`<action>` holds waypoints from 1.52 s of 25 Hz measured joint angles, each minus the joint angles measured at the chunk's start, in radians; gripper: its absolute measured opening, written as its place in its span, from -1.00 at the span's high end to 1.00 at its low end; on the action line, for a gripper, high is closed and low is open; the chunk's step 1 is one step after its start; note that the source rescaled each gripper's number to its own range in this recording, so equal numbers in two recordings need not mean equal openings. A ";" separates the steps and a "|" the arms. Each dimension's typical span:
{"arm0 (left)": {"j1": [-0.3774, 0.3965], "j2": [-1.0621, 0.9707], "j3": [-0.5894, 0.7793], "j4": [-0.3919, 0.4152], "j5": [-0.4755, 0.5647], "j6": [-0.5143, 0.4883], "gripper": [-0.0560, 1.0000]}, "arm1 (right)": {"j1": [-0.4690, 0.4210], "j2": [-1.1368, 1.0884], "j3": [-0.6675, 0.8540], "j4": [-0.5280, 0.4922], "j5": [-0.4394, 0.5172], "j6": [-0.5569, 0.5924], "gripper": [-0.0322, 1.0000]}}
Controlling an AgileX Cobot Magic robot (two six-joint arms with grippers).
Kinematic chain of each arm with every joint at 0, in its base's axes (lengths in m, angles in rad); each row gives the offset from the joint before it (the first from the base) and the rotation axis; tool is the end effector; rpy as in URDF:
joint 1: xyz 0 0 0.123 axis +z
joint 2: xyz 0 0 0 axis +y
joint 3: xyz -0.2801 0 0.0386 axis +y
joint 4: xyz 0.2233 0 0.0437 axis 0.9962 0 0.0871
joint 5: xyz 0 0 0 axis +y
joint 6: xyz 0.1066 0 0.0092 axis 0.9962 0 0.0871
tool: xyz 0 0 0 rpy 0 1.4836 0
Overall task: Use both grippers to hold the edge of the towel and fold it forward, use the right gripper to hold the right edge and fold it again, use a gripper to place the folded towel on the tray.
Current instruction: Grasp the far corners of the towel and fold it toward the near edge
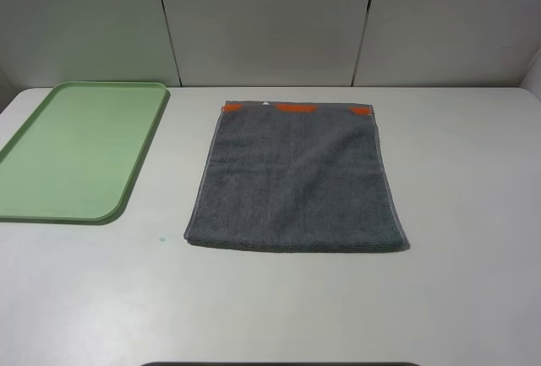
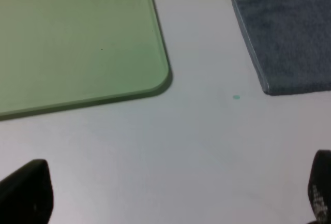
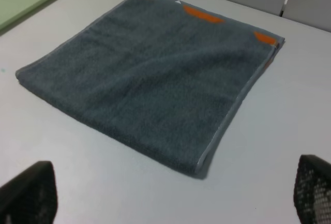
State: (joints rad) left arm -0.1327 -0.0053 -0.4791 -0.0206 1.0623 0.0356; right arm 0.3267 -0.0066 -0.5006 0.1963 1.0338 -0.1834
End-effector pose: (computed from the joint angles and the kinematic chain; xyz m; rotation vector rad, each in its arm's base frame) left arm -0.0089 -0.0008 0.2523 0.1741 2.0550 -0.0847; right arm -0.0158 0.0136 0.2623 -0.5136 1.9432 0.3251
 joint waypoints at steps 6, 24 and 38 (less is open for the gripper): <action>0.000 0.000 0.000 0.000 0.000 0.000 -0.97 | 0.000 0.000 0.000 0.008 0.000 0.000 -1.00; 0.000 0.000 0.000 0.000 0.000 0.000 -0.97 | 0.000 0.000 0.000 0.012 0.000 0.000 -1.00; 0.000 0.022 -0.016 -0.008 0.031 0.000 -0.97 | 0.000 0.000 0.000 0.012 0.000 0.032 -1.00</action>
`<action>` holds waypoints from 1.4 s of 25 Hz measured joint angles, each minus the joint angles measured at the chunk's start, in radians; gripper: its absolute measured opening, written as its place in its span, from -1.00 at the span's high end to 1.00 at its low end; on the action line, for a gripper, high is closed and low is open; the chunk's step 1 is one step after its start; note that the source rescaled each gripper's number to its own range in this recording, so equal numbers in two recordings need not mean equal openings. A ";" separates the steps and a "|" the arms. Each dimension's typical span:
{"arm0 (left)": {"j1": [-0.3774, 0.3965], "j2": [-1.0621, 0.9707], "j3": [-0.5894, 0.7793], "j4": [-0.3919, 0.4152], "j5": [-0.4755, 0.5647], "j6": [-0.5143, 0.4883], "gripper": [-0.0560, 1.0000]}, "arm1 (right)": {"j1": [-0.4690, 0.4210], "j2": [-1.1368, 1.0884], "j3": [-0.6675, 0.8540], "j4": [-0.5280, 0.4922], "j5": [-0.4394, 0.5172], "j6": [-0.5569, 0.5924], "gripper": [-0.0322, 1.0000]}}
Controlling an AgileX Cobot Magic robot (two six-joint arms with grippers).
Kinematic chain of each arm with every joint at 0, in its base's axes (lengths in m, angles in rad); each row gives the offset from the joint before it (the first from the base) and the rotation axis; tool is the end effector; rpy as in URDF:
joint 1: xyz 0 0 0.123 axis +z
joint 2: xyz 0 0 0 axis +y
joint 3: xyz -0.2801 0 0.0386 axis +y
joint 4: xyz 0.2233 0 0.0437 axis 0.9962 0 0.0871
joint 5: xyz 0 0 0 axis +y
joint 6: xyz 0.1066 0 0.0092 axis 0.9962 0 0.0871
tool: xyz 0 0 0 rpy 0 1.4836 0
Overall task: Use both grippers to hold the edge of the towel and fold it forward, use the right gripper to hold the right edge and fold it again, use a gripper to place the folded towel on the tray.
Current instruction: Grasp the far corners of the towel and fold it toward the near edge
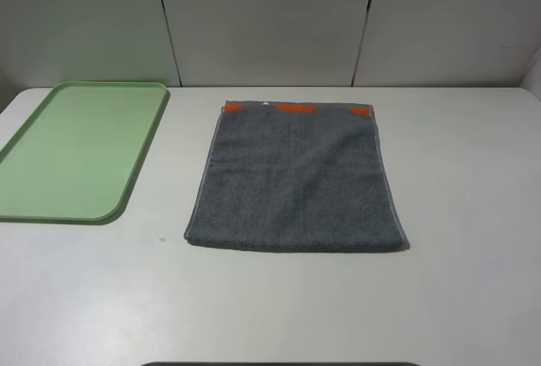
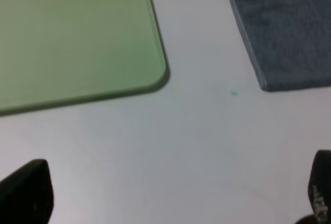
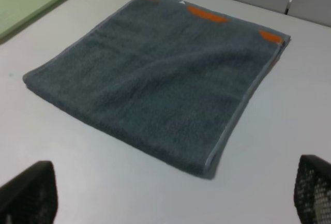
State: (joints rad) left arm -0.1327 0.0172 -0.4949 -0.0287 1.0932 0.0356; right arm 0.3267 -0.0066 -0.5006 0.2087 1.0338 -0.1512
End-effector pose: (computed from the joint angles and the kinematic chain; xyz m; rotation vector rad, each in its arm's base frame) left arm -0.0091 -0.0015 0.2539 0.1780 2.0925 -0.0932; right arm -0.0163 0.0146 0.2624 -0.4830 1.9525 0.3604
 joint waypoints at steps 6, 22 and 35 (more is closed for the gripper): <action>0.000 0.157 -0.077 0.000 0.053 0.070 -0.97 | 0.000 0.034 -0.010 0.006 -0.001 0.012 -1.00; -0.180 0.524 -0.175 0.000 -0.024 0.293 -0.97 | 0.000 0.514 -0.234 0.025 0.000 -0.267 -1.00; -0.415 0.862 -0.176 0.001 -0.254 0.457 -0.97 | 0.000 0.825 -0.267 0.025 -0.045 -0.637 -1.00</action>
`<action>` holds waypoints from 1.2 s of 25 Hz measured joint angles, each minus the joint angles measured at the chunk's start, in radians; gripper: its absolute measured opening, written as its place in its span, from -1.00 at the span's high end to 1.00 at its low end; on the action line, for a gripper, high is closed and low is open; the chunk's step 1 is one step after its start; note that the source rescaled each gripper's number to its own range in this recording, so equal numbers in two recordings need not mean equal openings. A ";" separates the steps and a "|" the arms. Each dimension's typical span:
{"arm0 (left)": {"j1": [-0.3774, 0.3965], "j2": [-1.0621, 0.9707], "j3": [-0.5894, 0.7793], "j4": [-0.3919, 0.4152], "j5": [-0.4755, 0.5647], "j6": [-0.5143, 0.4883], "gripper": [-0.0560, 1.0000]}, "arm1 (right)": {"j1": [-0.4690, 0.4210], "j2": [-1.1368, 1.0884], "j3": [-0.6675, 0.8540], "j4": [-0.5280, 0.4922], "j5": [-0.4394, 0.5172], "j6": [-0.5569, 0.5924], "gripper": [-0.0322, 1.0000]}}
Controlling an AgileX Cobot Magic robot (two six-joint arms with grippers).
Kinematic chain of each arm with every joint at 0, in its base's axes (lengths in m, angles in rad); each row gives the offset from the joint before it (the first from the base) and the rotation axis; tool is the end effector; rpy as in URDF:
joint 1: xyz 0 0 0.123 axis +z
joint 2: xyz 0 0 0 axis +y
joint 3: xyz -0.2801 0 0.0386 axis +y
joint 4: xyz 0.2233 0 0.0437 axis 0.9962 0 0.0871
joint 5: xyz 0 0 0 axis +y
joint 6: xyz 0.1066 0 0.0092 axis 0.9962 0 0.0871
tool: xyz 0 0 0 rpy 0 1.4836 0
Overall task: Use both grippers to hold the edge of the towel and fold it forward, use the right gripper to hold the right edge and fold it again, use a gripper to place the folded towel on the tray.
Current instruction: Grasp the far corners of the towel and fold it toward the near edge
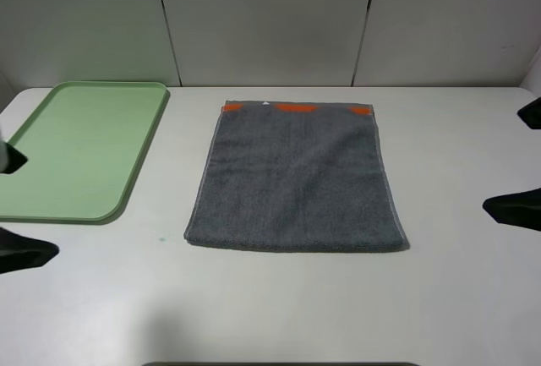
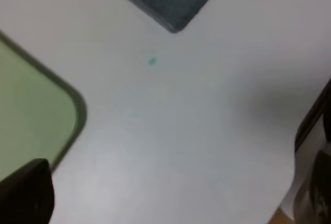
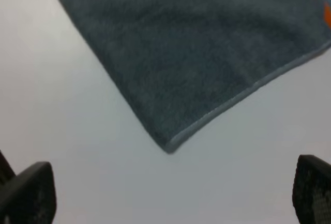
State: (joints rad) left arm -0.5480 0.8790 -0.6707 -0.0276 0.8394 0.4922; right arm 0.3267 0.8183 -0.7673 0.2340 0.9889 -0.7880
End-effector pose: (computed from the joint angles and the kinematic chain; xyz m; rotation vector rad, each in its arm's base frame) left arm 0.1182 -0.0747 0.2722 1.2450 2.2044 -0.0556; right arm 0.1106 0.0594 0.3013 -1.2453 2.1543 0.1061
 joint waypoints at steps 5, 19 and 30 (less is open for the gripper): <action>-0.055 0.192 0.000 0.004 -0.138 0.089 -0.97 | 0.000 0.101 0.000 0.000 -0.028 -0.153 -1.00; -0.071 0.564 -0.001 0.005 -0.415 0.298 -0.97 | 0.000 0.349 -0.003 0.000 -0.149 -0.229 -1.00; -0.071 0.797 -0.005 0.112 -0.694 0.318 -0.97 | 0.000 0.376 -0.003 0.000 -0.174 -0.232 -1.00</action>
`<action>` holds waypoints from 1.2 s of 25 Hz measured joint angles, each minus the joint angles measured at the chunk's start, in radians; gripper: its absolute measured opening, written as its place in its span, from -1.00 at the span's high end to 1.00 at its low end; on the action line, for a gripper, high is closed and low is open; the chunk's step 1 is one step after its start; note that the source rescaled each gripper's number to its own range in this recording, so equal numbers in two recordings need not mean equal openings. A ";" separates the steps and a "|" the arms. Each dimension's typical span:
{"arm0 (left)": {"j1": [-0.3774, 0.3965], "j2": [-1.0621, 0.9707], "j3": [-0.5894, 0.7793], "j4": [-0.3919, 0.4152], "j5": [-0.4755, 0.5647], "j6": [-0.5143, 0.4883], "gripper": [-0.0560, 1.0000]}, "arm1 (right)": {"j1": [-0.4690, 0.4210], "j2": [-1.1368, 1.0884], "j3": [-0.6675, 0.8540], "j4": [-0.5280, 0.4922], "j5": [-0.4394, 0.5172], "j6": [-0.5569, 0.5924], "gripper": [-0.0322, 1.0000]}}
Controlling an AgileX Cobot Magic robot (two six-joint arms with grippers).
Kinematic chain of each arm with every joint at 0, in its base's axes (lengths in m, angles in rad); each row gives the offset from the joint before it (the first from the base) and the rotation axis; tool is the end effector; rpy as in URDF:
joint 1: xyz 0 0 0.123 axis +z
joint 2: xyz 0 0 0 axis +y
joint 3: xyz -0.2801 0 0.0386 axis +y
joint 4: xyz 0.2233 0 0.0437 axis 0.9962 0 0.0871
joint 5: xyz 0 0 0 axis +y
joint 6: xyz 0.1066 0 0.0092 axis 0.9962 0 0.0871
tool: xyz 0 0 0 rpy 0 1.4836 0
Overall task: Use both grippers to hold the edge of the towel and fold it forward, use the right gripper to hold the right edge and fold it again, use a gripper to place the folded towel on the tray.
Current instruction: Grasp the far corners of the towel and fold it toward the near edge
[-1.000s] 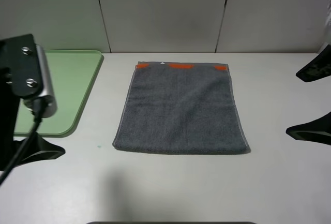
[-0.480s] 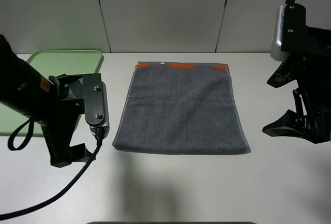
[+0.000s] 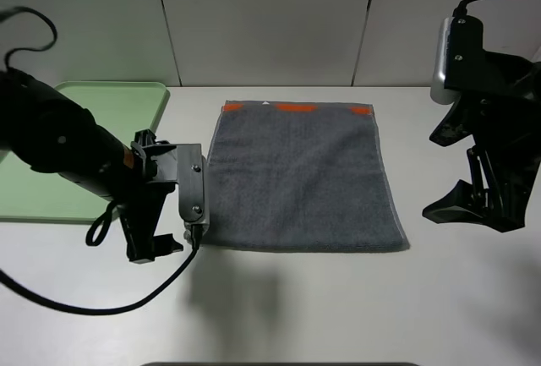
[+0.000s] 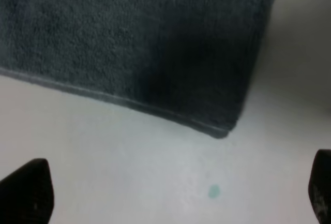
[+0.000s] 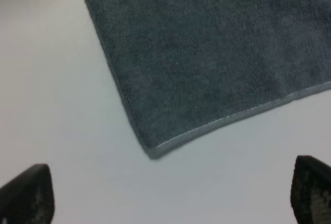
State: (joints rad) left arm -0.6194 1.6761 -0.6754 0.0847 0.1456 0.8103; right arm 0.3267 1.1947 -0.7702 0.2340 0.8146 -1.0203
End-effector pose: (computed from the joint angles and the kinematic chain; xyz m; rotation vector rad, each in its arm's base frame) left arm 0.2267 -0.1600 0.1398 1.8051 1.9178 0.1105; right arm 0.1823 0.0809 0.2498 -1.5380 2.1954 0.0650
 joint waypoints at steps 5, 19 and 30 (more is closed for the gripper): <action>0.000 0.094 -0.043 0.016 -0.066 0.000 -0.97 | 0.000 0.000 0.000 0.000 -0.003 0.000 -1.00; 0.000 0.206 -0.085 0.017 -0.146 0.080 -0.96 | 0.000 0.035 0.000 0.000 -0.026 0.000 -1.00; 0.000 0.208 -0.085 0.014 -0.159 0.100 -0.96 | 0.000 0.269 -0.001 0.000 -0.095 -0.007 -1.00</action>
State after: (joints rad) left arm -0.6194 1.8841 -0.7608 0.0991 -0.0130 0.9107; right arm 0.3267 1.4640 -0.7709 0.2340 0.7195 -1.0278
